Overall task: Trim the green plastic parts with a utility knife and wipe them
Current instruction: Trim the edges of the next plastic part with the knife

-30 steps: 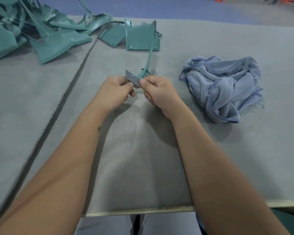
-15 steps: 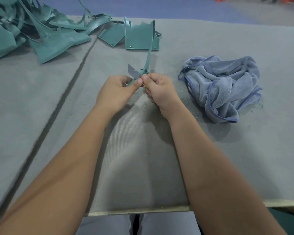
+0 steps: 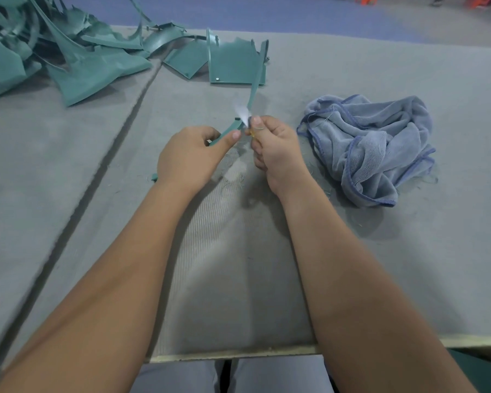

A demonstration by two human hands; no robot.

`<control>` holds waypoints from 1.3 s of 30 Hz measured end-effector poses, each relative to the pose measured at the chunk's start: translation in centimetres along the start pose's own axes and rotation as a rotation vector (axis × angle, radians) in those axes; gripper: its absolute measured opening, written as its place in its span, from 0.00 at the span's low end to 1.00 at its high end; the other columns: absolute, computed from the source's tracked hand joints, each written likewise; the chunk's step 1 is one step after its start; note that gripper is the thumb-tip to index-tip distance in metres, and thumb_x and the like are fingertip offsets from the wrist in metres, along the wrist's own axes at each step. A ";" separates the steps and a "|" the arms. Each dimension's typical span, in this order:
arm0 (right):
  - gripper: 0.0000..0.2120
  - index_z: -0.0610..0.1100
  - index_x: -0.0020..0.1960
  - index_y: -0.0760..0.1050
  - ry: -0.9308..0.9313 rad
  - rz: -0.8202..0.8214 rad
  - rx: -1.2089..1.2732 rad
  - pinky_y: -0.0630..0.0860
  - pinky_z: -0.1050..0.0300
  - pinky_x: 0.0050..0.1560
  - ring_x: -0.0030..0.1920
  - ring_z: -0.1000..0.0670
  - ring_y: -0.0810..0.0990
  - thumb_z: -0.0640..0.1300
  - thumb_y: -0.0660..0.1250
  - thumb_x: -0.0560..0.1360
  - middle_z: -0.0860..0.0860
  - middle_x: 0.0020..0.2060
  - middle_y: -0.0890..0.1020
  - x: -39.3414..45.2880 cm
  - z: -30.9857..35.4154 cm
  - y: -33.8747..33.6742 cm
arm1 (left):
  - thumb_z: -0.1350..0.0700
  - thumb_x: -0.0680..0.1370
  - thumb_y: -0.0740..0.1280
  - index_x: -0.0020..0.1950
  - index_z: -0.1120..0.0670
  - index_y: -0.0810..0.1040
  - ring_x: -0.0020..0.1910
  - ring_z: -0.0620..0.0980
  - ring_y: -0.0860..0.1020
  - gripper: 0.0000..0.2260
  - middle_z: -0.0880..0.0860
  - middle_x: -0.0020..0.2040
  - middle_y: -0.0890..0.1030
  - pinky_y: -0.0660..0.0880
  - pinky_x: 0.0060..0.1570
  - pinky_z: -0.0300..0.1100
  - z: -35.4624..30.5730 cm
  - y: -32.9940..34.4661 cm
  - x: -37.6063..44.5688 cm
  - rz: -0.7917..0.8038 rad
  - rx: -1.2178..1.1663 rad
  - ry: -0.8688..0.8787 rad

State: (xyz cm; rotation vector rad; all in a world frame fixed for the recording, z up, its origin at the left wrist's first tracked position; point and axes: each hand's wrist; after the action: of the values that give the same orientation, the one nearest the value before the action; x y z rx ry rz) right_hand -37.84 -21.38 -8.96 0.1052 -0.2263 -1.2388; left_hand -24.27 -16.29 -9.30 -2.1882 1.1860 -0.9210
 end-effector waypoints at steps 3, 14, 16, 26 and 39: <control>0.14 0.42 0.38 0.73 0.020 -0.012 0.054 0.55 0.65 0.21 0.21 0.58 0.58 0.41 0.60 0.81 0.54 0.21 0.64 0.1 0.0 -0.3 | 0.31 0.73 0.61 0.41 0.54 0.80 0.28 0.49 0.70 0.27 0.55 0.30 0.76 0.64 0.30 0.43 0.7 -0.7 0.0 0.015 0.014 0.033; 0.13 0.41 0.39 0.73 0.009 -0.053 0.065 0.55 0.65 0.21 0.21 0.59 0.58 0.41 0.60 0.82 0.56 0.20 0.65 -0.3 0.1 0.2 | 0.35 0.77 0.61 0.39 0.52 0.79 0.28 0.50 0.69 0.22 0.52 0.27 0.71 0.64 0.30 0.44 1.1 -1.5 0.0 0.061 0.066 0.127; 0.13 0.41 0.39 0.73 0.005 -0.051 0.055 0.56 0.66 0.22 0.21 0.59 0.59 0.40 0.60 0.82 0.57 0.20 0.66 -0.3 0.3 0.2 | 0.34 0.77 0.60 0.38 0.54 0.78 0.28 0.50 0.68 0.23 0.51 0.27 0.70 0.64 0.30 0.44 1.3 -1.3 -0.1 0.059 0.070 0.130; 0.11 0.42 0.40 0.76 -0.081 0.042 -0.040 0.59 0.67 0.24 0.24 0.58 0.60 0.41 0.61 0.81 0.53 0.24 0.64 0.7 -0.2 -0.6 | 0.32 0.76 0.56 0.38 0.54 0.75 0.32 0.50 0.72 0.26 0.52 0.29 0.73 0.63 0.30 0.44 1.7 -0.8 -0.7 0.060 0.066 0.097; 0.11 0.45 0.43 0.73 -0.051 -0.134 0.289 0.54 0.63 0.27 0.25 0.56 0.61 0.43 0.57 0.83 0.50 0.31 0.69 1.0 0.2 -2.1 | 0.36 0.78 0.58 0.38 0.51 0.75 0.31 0.49 0.73 0.21 0.49 0.28 0.73 0.61 0.28 0.43 2.0 -1.1 -1.2 0.084 0.190 0.172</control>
State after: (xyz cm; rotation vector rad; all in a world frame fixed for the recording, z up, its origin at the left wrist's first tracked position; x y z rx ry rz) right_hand -39.52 -23.02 -9.10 0.3433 -0.4477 -1.3373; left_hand -22.66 -14.47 -10.25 -1.9271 1.2045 -1.1552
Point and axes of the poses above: each hand's wrist, its own x-axis towards the middle knuckle, its own y-axis out of the palm, z = x × y
